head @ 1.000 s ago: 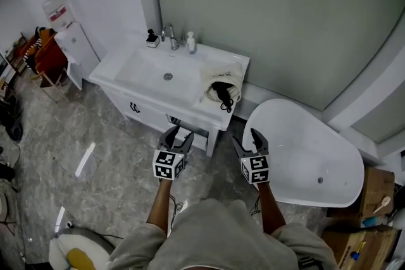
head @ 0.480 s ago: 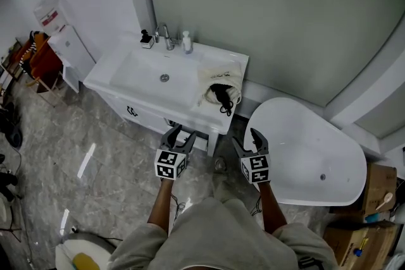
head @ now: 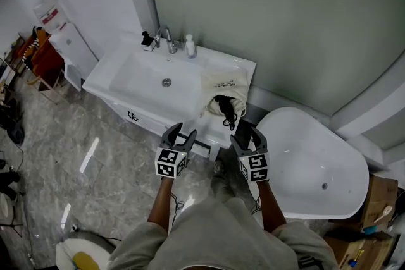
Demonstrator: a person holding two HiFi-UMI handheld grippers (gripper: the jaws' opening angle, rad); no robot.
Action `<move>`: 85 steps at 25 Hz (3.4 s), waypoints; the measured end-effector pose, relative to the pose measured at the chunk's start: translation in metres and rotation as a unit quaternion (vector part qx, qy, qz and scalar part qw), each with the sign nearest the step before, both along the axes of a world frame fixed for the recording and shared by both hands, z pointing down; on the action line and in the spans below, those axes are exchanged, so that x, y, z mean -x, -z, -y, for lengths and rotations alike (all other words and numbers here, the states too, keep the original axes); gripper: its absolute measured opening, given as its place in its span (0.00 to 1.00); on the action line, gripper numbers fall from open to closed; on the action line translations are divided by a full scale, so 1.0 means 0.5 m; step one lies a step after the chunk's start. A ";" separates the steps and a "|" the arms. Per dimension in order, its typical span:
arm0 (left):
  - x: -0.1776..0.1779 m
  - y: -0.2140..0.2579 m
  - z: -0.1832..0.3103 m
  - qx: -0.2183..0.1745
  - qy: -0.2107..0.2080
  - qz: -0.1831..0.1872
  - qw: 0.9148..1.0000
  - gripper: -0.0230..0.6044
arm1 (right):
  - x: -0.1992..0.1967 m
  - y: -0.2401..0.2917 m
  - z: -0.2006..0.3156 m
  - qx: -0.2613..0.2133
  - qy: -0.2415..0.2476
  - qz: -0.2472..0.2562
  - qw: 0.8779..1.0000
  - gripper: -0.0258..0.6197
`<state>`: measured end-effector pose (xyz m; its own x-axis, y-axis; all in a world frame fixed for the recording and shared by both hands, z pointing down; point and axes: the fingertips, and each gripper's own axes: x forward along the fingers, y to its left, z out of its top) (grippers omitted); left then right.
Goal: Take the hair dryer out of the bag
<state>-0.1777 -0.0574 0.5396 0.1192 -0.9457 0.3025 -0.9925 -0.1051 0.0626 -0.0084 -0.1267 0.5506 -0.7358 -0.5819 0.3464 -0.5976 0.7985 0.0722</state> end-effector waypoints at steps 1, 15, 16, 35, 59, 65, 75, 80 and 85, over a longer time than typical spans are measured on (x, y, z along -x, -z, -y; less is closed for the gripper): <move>0.005 -0.001 0.014 0.002 0.002 -0.001 1.000 0.36 | 0.006 -0.002 0.014 0.002 0.003 -0.001 1.000 0.49; 0.035 -0.024 0.229 0.040 0.013 0.009 0.999 0.36 | 0.086 -0.037 0.212 0.039 0.047 -0.003 0.998 0.49; 0.036 -0.028 0.242 0.043 0.013 0.011 0.999 0.36 | 0.091 -0.042 0.221 0.043 0.050 -0.004 0.998 0.49; -0.004 -0.130 0.399 0.114 -0.067 0.064 0.989 0.36 | 0.121 -0.137 0.297 0.107 0.066 -0.020 0.992 0.49; -0.038 -0.230 0.446 0.124 -0.367 0.191 0.902 0.36 | 0.145 -0.190 0.270 0.137 -0.136 -0.050 0.980 0.49; -0.045 -0.238 0.472 0.123 -0.390 0.187 0.893 0.36 | 0.129 -0.201 0.258 0.139 -0.154 -0.068 0.976 0.49; -0.052 -0.223 0.494 0.124 -0.404 0.171 0.890 0.14 | 0.134 -0.208 0.242 0.150 -0.142 -0.086 0.975 0.49; -0.052 -0.203 0.504 0.117 -0.402 0.156 0.895 0.10 | 0.145 -0.206 0.235 0.151 -0.126 -0.094 0.976 0.49; -0.058 -0.188 0.508 0.112 -0.405 0.149 0.895 0.10 | 0.157 -0.208 0.235 0.161 -0.105 -0.104 0.976 0.52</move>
